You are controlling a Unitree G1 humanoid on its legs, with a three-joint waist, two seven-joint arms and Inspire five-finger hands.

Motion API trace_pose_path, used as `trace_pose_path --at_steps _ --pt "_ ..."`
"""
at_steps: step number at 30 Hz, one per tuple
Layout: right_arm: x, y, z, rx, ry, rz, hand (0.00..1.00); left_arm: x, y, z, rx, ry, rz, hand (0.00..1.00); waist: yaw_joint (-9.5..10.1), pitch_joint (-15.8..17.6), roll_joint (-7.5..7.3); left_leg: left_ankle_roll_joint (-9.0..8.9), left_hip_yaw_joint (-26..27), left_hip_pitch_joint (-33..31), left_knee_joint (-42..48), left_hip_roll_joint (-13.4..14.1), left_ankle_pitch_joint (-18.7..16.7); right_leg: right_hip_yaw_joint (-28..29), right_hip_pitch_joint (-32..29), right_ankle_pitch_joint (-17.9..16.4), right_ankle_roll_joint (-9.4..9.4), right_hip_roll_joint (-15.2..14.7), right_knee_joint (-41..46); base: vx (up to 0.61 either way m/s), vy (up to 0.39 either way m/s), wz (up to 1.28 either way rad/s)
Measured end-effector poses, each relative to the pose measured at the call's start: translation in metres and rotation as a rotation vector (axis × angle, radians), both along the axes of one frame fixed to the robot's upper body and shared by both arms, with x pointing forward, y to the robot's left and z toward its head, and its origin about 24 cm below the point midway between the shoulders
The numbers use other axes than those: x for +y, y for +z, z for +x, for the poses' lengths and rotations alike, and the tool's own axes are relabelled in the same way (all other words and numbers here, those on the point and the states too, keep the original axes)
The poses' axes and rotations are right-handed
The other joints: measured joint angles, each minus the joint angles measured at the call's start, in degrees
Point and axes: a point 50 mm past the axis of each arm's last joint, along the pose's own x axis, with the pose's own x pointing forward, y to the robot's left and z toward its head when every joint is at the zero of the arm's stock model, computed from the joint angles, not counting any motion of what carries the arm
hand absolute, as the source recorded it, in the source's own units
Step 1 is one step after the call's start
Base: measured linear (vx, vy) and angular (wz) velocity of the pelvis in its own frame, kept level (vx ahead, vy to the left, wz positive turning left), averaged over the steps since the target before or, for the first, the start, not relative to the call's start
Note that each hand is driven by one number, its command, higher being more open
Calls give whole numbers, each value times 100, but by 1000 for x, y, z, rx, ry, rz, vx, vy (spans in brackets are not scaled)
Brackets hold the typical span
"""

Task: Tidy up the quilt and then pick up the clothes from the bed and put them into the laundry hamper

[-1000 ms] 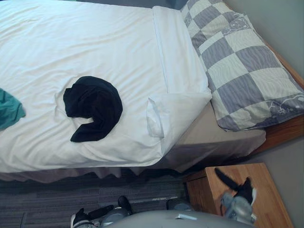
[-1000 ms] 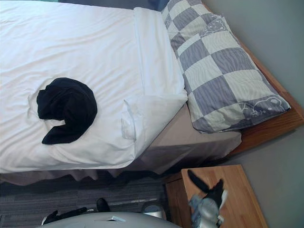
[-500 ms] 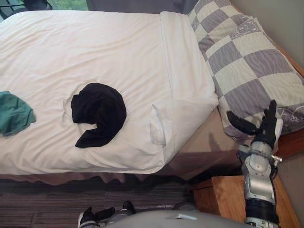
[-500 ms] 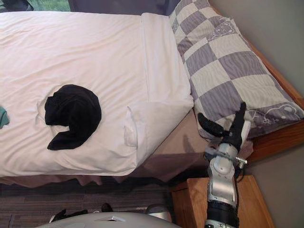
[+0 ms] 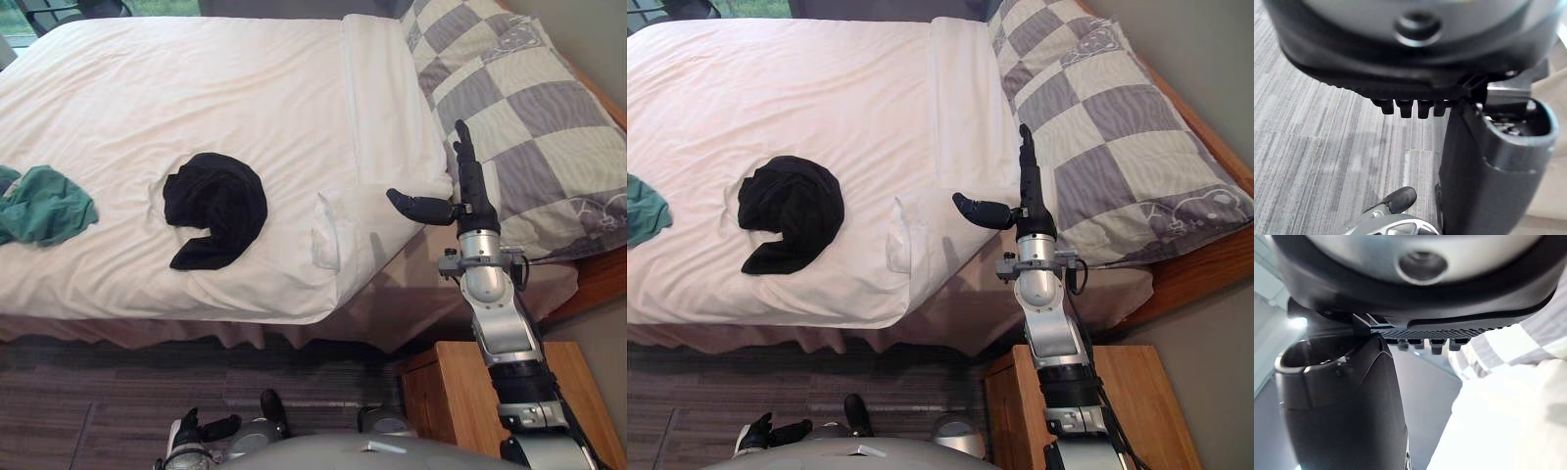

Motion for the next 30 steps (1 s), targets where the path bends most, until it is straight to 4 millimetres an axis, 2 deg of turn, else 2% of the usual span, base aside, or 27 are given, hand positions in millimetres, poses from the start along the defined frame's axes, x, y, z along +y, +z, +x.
trace_pose_path --at_steps 2,6,9,14,18,19,24,30 --pt "3 9 5 -22 24 -36 100 1 2 7 -26 -4 6 100 56 88 27 23 -15 -184 1 36 79 -4 -178 72 -25 40 12 -91 19 7" --pt "16 34 24 -91 68 -58 100 8 7 21 -70 -14 35 100 76 359 -25 61 -25 -516 3 62 192 4 -530 148 -19 64 138 -51 31 2" --pt "18 45 31 -116 76 -86 100 10 9 30 -87 -20 45 100 200 488 2 94 -37 -706 4 48 225 7 -739 169 7 54 188 -9 28 5" --pt "25 49 47 -97 88 -111 100 8 9 30 -79 -30 43 100 278 681 71 155 -91 -976 7 42 283 -41 -972 217 50 57 229 39 -7 8" --pt "22 48 58 -61 55 -150 100 4 10 35 -94 -59 42 100 356 838 126 205 -109 -1097 20 38 353 -65 -1112 209 37 54 281 50 -24 3" --pt "21 45 62 -39 45 -155 0 3 10 37 -101 -60 41 100 352 860 145 217 -126 -1134 24 38 374 -82 -1138 209 37 54 283 54 -28 8" --pt "11 27 69 52 0 -204 0 -2 13 52 -133 -92 55 100 349 938 240 210 -186 -1142 26 38 390 -149 -1133 198 19 51 320 45 -22 5" --pt "-8 25 72 89 -49 -283 0 -4 14 56 -150 -99 53 100 324 1047 308 163 -219 -1090 22 35 420 -184 -1107 175 33 36 385 -2 -2 1"
